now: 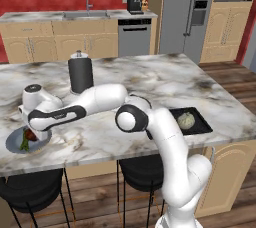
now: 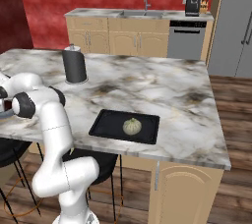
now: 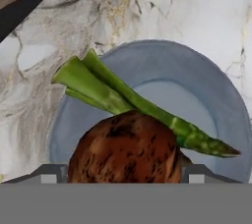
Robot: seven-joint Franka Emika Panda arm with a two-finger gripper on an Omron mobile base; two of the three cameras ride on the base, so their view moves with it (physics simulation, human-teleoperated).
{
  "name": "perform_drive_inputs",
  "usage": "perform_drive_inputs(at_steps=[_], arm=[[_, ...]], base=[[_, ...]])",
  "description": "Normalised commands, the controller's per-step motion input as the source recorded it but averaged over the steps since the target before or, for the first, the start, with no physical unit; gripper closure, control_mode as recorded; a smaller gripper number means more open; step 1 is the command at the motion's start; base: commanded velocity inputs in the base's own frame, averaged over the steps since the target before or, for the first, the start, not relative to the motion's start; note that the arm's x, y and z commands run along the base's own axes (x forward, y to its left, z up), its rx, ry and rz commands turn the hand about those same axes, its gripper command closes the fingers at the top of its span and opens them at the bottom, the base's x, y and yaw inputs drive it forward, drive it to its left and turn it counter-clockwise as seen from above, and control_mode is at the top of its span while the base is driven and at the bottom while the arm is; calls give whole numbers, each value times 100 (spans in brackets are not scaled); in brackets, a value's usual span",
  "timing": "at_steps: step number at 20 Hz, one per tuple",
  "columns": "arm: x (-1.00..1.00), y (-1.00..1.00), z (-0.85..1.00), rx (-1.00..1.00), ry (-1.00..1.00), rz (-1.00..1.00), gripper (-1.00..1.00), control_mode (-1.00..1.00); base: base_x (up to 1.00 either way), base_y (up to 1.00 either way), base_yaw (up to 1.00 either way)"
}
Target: Create a steak meal by picking up the steak and asparagus from the tray and placing them on the plate. Leave the squash on the tray.
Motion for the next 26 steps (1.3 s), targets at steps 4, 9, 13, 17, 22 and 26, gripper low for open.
perform_drive_inputs(at_steps=[4,9,13,17,22,26], arm=[[-1,-14,0,0,-5,3,-100,-100],[-24,-35,0,0,-9,4,-100,-100],[-47,-34,9,0,-15,5,-100,-100],[-81,-62,30,0,-23,1,-100,-100],[-82,-78,37,1,-22,0,-100,-100],[-39,-47,94,6,-21,0,-100,-100]], base=[[0,0,0],[0,0,0],[0,0,0],[0,0,0],[0,0,0],[0,0,0]])
